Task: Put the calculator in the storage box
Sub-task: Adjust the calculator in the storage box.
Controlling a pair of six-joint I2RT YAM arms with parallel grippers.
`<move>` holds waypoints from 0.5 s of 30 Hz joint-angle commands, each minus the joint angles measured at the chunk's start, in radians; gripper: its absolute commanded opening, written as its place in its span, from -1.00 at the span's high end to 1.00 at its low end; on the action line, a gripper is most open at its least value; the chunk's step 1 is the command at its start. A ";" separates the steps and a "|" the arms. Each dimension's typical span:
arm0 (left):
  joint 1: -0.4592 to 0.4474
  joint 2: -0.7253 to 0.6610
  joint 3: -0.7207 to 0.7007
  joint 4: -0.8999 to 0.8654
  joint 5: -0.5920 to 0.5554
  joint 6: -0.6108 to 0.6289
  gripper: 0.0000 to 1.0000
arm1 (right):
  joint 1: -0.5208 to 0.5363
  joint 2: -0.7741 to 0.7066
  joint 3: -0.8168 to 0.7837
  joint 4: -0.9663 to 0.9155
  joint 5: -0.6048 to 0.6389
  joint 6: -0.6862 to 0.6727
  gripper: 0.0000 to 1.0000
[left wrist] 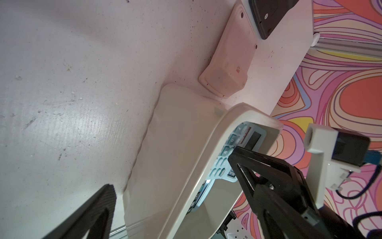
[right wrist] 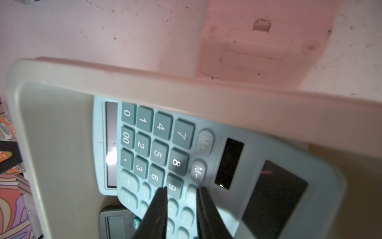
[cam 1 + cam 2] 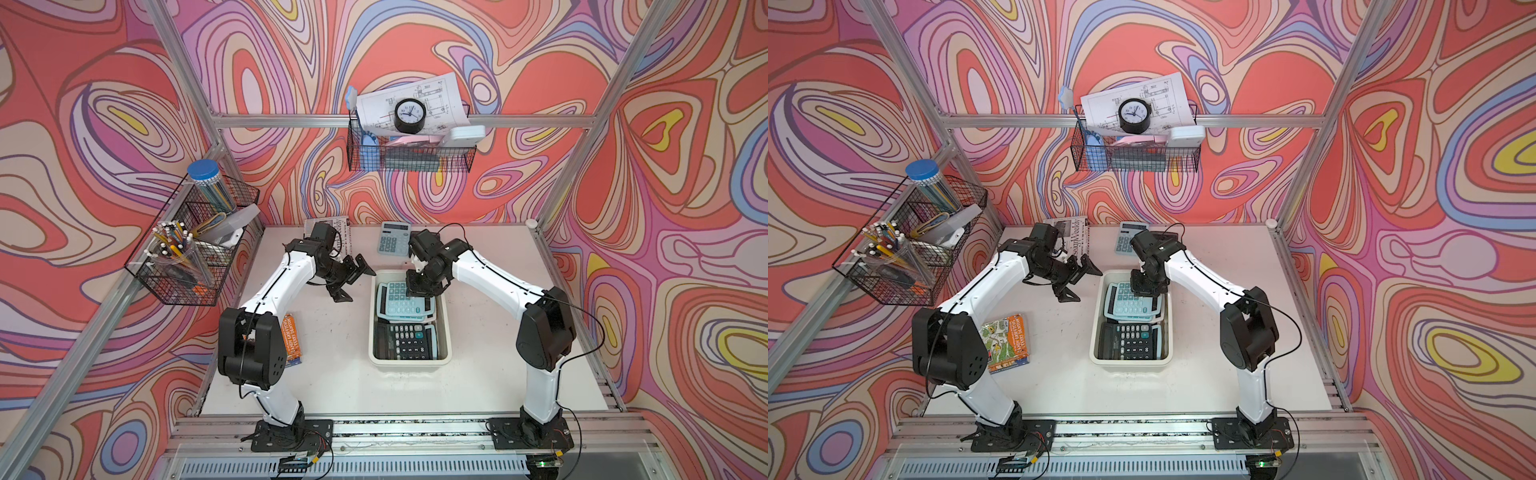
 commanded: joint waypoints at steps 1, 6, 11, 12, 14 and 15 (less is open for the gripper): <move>-0.004 0.004 0.024 -0.029 -0.015 0.021 -0.97 | 0.003 -0.009 0.005 -0.120 0.115 -0.001 0.47; -0.004 0.011 0.028 -0.023 -0.014 0.017 -0.97 | 0.003 -0.021 0.002 -0.158 0.160 0.007 0.47; -0.003 0.036 0.060 -0.028 -0.013 0.025 -0.97 | 0.004 -0.028 0.038 -0.058 0.048 -0.014 0.43; -0.004 0.043 0.072 -0.030 -0.015 0.027 -0.97 | 0.003 -0.028 0.057 -0.036 0.022 -0.017 0.42; -0.004 0.056 0.100 -0.030 -0.021 0.033 -0.97 | 0.003 -0.020 0.104 -0.012 -0.005 -0.023 0.41; -0.004 0.065 0.115 -0.028 -0.026 0.033 -0.97 | 0.002 -0.013 0.134 -0.008 -0.012 -0.026 0.41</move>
